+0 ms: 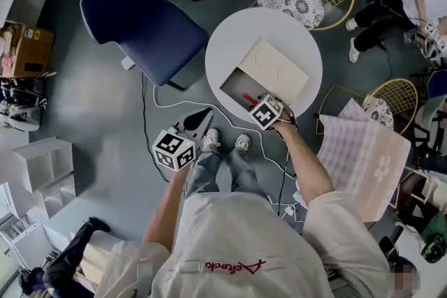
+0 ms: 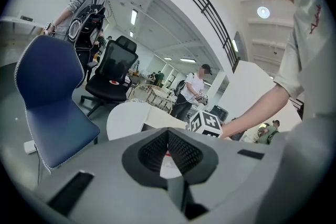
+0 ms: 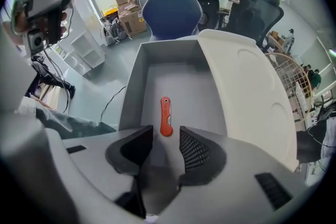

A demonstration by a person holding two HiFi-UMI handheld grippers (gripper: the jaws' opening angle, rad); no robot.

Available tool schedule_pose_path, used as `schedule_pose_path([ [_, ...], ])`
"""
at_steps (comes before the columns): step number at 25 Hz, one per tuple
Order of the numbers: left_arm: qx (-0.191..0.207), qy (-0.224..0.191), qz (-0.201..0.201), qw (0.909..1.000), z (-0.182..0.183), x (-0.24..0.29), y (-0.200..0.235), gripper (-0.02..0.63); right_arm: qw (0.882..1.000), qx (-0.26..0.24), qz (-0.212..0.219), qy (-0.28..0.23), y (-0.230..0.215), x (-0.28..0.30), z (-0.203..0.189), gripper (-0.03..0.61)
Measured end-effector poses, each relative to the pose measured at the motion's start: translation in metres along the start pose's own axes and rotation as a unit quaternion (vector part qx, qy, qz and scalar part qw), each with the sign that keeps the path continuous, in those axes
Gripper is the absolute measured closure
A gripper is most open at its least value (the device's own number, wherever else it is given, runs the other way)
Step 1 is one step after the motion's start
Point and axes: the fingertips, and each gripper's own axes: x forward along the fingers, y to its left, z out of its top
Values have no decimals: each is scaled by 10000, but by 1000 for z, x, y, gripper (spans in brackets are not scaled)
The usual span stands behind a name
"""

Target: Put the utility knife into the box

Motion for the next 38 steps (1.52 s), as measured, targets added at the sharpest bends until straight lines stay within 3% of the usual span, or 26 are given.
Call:
schedule_pose_path([
  [11, 274, -55, -417, 9987, 16, -3, -13, 603, 9974, 412, -443, -395, 1, -39, 3, 417],
  [15, 412, 25, -750, 9963, 21, 4, -24, 603, 9901, 822, -745, -857, 4, -73, 10, 443],
  [18, 567, 31, -1069, 9926, 24, 7, -40, 603, 9748, 1289, -1100, -1452, 10, -107, 11, 526],
  [23, 857, 106, -1633, 9828, 23, 15, -69, 603, 9307, 2139, -1655, -2463, 20, -158, 0, 555],
  [26, 980, 199, -1883, 9770, 16, 18, -84, 603, 9114, 2452, -1859, -2732, 30, -172, -14, 558],
  [36, 1258, 306, -2289, 9648, 12, 25, -133, 603, 8913, 2785, -2183, -2834, 44, -200, -60, 558],
  [38, 1323, 304, -2314, 9633, 13, 24, -140, 603, 8812, 2940, -2181, -2990, 47, -207, -66, 558],
])
